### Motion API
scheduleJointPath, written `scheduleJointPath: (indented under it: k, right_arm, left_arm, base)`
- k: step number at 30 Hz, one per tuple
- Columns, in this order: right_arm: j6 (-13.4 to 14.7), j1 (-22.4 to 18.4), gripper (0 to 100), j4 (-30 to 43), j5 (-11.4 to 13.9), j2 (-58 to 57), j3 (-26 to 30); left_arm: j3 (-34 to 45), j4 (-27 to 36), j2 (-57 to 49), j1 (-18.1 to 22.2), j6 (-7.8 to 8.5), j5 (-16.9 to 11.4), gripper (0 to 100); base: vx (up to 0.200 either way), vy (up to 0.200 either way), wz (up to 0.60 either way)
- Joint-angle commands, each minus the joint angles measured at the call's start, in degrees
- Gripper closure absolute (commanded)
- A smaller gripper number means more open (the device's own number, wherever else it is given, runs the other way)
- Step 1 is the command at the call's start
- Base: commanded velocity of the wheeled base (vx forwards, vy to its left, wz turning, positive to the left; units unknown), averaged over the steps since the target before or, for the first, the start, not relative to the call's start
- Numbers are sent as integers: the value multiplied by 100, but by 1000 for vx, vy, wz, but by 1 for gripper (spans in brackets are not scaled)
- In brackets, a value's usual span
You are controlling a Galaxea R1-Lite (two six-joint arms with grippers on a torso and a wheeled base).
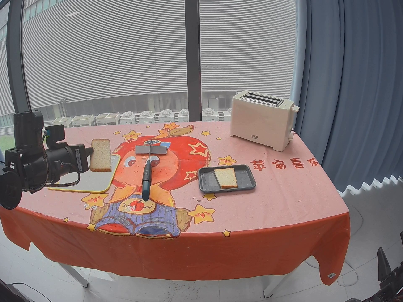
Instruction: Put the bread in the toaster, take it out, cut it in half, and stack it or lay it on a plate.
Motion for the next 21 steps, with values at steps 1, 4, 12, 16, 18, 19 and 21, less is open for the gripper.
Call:
scheduleJointPath:
  k: [1,4,12,16,18,19,21]
  right_arm:
    - [-2,1,0,-2,1,-84,101]
    - [-2,1,0,-2,1,-84,101]
    - [-2,1,0,-2,1,-84,101]
    - [-2,1,0,-2,1,-84,101]
    - [-2,1,0,-2,1,-84,101]
    - [-2,1,0,-2,1,-84,101]
    - [-2,1,0,-2,1,-84,101]
  left_arm:
    - [-30,8,5,20,-4,3,100]
    - [14,43,-21,-6,-13,3,100]
    - [67,8,31,-42,-4,21,100]
    - [154,8,23,-42,5,12,100]
    - [163,8,23,-42,5,12,100]
    - [163,8,23,-42,5,12,100]
    - [172,8,5,-42,5,12,100]
  base:
    - [0,-200,0]
    - [0,-200,0]
    - [0,-200,0]
    - [0,-200,0]
    - [0,-200,0]
    - [0,-200,0]
    - [0,-200,0]
